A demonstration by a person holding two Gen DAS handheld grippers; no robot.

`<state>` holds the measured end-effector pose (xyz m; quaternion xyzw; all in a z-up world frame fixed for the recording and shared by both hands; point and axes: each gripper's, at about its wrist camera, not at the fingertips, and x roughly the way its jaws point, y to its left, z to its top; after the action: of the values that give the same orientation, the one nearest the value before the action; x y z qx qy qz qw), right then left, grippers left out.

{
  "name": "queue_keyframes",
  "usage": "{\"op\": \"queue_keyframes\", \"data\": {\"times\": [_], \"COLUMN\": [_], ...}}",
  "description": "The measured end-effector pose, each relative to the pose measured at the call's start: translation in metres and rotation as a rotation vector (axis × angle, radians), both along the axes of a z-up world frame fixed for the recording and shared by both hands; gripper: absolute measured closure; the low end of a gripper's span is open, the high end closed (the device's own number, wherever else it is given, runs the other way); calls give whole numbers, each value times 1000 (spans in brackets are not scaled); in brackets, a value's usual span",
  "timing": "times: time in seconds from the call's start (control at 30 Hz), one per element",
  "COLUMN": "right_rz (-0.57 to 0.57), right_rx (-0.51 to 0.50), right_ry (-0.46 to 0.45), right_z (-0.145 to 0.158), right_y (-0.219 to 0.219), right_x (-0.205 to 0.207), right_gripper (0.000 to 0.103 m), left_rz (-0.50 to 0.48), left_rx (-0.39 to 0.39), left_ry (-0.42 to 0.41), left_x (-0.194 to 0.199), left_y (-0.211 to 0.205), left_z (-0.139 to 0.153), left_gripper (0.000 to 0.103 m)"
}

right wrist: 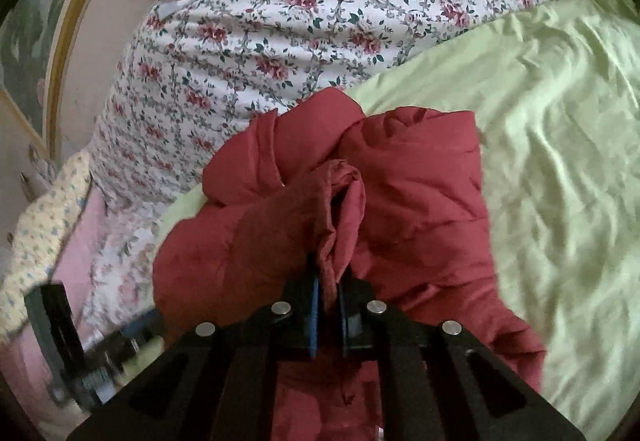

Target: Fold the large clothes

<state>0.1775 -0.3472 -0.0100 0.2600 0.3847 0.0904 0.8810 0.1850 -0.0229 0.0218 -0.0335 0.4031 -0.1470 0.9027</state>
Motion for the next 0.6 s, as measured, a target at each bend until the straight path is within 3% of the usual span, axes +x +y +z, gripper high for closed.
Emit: {"op": "queue_keyframes", "data": {"times": [0.1, 0.23, 0.3, 0.4, 0.5, 0.6], "right_rz": [5, 9, 18, 3, -49, -24], "right_rx": [-20, -21, -36, -91, -235, -302], "right_ry": [36, 52, 50, 27, -63, -128], "right_z": [-15, -25, -24, -11, 15, 30], "right_y": [-1, 0, 3, 7, 19, 37], "right_x": [1, 2, 0, -8, -24, -31], "right_gripper": [96, 95, 88, 85, 84, 82], "left_rz": [45, 75, 76, 77, 89, 95], "left_rx": [17, 44, 64, 92, 105, 107], "left_ry": [0, 68, 88, 77, 67, 65], "left_x": [17, 40, 45, 42, 40, 41], "left_y": [13, 24, 25, 20, 17, 16], "left_z": [-3, -31, -45, -54, -56, -57], "left_gripper": [35, 35, 35, 34, 34, 34]}}
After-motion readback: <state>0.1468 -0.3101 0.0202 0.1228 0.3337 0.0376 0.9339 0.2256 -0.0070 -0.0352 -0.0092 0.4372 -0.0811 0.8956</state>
